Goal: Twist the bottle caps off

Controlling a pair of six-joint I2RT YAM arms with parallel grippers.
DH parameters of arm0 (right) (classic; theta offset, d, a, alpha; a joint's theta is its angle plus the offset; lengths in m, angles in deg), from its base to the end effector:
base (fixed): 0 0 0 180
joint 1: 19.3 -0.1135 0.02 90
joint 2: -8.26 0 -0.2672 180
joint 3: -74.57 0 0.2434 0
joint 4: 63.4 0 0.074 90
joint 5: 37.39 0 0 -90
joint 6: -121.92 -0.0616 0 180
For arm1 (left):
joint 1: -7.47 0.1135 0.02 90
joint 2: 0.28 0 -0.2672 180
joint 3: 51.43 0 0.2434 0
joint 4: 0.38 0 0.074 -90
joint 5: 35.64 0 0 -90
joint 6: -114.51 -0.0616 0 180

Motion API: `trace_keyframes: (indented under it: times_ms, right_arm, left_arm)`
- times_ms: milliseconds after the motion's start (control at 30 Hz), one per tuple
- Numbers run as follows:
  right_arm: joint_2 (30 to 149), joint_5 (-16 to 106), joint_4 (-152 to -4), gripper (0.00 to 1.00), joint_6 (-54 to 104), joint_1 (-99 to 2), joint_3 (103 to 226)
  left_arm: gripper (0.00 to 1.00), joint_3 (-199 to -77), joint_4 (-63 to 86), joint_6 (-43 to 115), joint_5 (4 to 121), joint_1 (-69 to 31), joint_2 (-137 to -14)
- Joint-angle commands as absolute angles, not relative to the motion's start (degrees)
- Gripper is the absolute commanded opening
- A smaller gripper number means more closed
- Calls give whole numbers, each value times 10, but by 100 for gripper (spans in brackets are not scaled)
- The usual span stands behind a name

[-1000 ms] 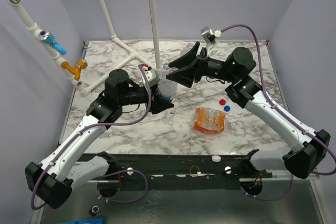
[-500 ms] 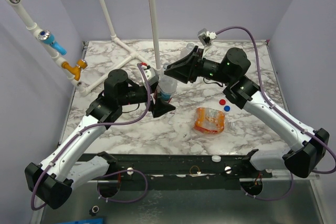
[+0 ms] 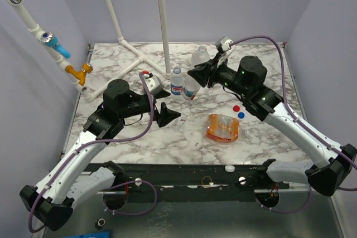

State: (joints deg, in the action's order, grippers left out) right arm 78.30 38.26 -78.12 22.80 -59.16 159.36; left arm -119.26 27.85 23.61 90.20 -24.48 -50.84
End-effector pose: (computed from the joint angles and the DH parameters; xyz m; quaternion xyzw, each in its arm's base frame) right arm 0.2188 0.2026 0.4267 -0.2711 0.6529 0.3713 0.6020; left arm 0.1543 -0.1387 0.3686 0.3953 0.6487 -0.3908 0.5199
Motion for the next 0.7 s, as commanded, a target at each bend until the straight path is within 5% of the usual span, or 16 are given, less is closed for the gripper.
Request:
trace_keyframes:
  times_ms: [0, 667]
  right_arm:
    - [786, 511, -798, 9, 305, -586, 1552]
    - [926, 644, -570, 4, 301, -571, 1425]
  left_arm:
    - [99, -1211, 334, 240, 877, -245, -513]
    - [99, -1216, 343, 232, 915, -245, -509]
